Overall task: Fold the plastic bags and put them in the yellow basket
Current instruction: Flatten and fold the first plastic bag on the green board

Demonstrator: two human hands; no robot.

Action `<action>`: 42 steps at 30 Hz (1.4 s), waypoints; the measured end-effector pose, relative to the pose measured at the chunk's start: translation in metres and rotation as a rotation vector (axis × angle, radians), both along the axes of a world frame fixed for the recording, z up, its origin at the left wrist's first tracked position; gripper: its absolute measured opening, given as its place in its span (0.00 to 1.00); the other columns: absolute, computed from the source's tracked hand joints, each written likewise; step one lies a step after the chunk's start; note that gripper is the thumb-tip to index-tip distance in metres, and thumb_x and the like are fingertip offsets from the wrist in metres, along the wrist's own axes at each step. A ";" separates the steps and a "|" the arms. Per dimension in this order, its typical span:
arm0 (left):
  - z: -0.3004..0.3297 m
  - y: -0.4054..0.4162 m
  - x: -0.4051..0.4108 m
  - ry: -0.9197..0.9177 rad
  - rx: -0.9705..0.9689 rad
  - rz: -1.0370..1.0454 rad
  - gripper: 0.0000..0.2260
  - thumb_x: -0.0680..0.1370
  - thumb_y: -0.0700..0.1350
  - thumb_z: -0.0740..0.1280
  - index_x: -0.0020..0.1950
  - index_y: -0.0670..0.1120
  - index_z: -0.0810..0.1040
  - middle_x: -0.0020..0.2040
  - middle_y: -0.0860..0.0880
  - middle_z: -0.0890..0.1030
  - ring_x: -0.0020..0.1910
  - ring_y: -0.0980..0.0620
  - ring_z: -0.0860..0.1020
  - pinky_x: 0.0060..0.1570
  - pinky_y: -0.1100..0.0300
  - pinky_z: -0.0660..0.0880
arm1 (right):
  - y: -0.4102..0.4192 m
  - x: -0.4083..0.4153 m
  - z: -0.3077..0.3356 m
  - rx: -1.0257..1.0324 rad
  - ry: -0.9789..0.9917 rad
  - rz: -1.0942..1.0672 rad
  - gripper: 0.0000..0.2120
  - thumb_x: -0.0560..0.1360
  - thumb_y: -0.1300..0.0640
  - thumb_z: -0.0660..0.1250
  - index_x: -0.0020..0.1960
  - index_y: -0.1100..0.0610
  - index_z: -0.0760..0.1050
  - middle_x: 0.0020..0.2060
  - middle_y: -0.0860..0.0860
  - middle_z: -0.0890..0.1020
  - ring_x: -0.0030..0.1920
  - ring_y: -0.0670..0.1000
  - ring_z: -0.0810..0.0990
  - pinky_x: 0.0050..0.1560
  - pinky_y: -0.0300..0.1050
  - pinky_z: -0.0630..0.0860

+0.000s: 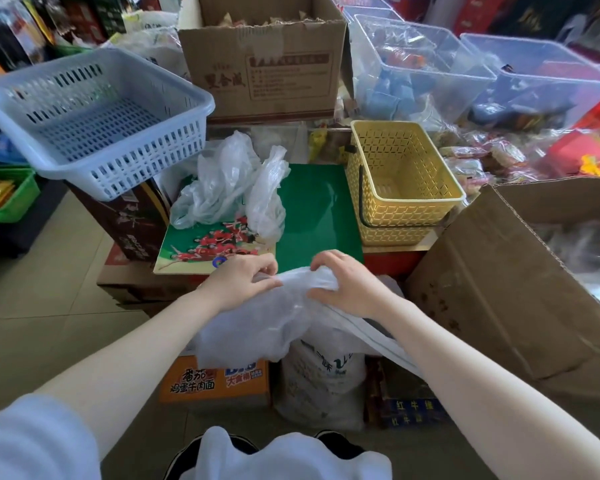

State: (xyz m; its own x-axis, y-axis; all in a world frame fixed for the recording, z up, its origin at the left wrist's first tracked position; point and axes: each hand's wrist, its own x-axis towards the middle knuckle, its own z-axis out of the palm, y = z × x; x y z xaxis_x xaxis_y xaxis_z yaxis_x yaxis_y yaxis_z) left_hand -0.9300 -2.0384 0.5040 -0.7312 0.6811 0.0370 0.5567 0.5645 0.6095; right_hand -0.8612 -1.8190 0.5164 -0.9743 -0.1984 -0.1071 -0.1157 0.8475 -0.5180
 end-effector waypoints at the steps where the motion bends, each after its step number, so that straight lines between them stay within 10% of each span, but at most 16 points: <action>1: 0.005 0.004 0.002 0.027 0.057 -0.024 0.11 0.75 0.52 0.67 0.39 0.48 0.71 0.35 0.52 0.74 0.35 0.54 0.71 0.37 0.57 0.67 | -0.011 -0.002 0.002 -0.031 0.021 0.032 0.17 0.73 0.50 0.69 0.58 0.57 0.71 0.57 0.53 0.75 0.55 0.54 0.74 0.56 0.50 0.70; 6: 0.024 0.006 0.003 0.098 0.092 -0.067 0.13 0.73 0.59 0.63 0.39 0.50 0.71 0.35 0.50 0.75 0.35 0.53 0.71 0.38 0.61 0.66 | -0.018 -0.011 0.006 -0.128 0.210 0.083 0.08 0.75 0.56 0.67 0.45 0.60 0.72 0.38 0.49 0.73 0.37 0.52 0.70 0.37 0.46 0.67; 16: 0.009 -0.020 -0.001 -0.431 -0.285 0.065 0.18 0.71 0.59 0.69 0.31 0.49 0.70 0.27 0.57 0.69 0.25 0.59 0.66 0.28 0.64 0.60 | 0.007 -0.014 0.015 -0.212 0.337 -0.017 0.07 0.72 0.57 0.69 0.45 0.59 0.84 0.47 0.51 0.81 0.46 0.53 0.79 0.47 0.47 0.76; 20: 0.018 -0.027 -0.014 -0.389 -0.096 0.160 0.22 0.68 0.54 0.74 0.31 0.47 0.62 0.29 0.52 0.64 0.29 0.54 0.62 0.31 0.60 0.57 | 0.002 -0.009 0.027 -0.309 0.254 -0.011 0.01 0.71 0.63 0.71 0.42 0.59 0.82 0.41 0.48 0.79 0.42 0.50 0.79 0.45 0.40 0.75; 29: 0.034 -0.022 -0.007 -0.708 0.773 0.349 0.10 0.74 0.29 0.64 0.43 0.44 0.70 0.37 0.52 0.83 0.36 0.56 0.80 0.35 0.65 0.77 | -0.010 0.008 0.012 0.274 0.020 0.197 0.09 0.74 0.54 0.65 0.53 0.53 0.73 0.48 0.44 0.78 0.51 0.50 0.73 0.49 0.44 0.68; 32: 0.032 -0.016 -0.001 -0.696 0.758 0.316 0.11 0.74 0.31 0.66 0.52 0.43 0.72 0.46 0.48 0.83 0.45 0.53 0.81 0.42 0.62 0.78 | -0.018 0.005 0.014 0.023 -0.170 0.033 0.18 0.72 0.50 0.69 0.60 0.52 0.70 0.51 0.45 0.78 0.53 0.48 0.75 0.54 0.43 0.70; 42: 0.036 -0.007 0.015 -0.359 0.726 0.280 0.20 0.70 0.50 0.72 0.59 0.57 0.71 0.59 0.54 0.76 0.47 0.49 0.79 0.50 0.57 0.77 | -0.072 -0.008 0.041 -0.569 0.114 -0.269 0.06 0.72 0.61 0.70 0.39 0.52 0.75 0.32 0.48 0.77 0.33 0.44 0.72 0.36 0.35 0.69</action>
